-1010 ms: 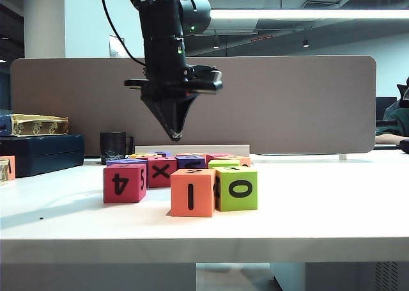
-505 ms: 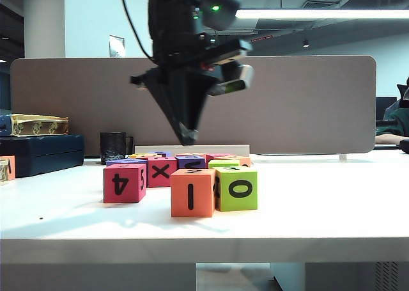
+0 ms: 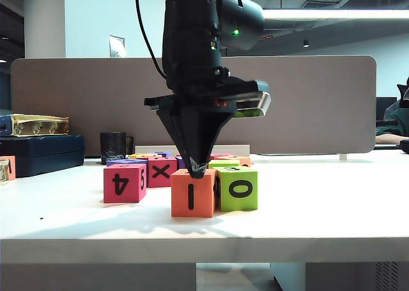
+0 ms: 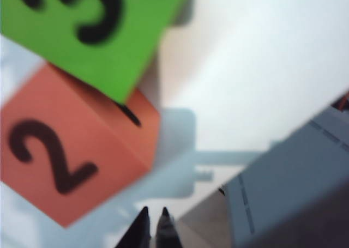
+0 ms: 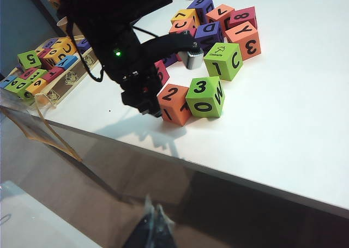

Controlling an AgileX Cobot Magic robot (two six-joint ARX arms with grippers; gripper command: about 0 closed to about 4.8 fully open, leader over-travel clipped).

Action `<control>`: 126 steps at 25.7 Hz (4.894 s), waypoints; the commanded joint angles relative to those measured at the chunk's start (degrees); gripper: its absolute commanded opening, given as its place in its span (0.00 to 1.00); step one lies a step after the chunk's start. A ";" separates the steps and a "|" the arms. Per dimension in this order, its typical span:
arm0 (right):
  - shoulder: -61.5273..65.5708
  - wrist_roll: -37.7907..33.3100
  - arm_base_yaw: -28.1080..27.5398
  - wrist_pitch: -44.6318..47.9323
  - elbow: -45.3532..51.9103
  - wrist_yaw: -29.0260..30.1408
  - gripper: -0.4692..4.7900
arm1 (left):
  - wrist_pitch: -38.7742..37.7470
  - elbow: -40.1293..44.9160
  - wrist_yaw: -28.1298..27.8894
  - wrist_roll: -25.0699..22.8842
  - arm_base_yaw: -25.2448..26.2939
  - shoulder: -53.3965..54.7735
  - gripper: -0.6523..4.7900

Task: Select the appropriate blocks from the scattered letter blocks on the table and arrange them in a row to spell out "23".

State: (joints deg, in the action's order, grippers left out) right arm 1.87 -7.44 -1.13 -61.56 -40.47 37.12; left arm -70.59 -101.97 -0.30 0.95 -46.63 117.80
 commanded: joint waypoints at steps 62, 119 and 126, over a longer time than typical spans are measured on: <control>0.11 0.20 0.09 0.50 -0.13 0.09 0.09 | 5.16 -0.13 -6.71 -1.09 9.51 0.35 0.15; 0.11 0.22 0.09 0.46 -0.13 0.04 0.09 | 6.67 -0.13 -10.01 -0.90 9.05 -25.94 0.14; 0.11 0.22 0.09 0.48 -0.13 0.04 0.09 | 6.45 5.46 -10.10 -0.96 9.05 -41.16 0.14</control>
State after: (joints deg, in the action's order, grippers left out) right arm 1.85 -7.44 -1.06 -61.56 -40.47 37.10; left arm -63.68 -98.39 -10.28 -0.16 -37.47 78.24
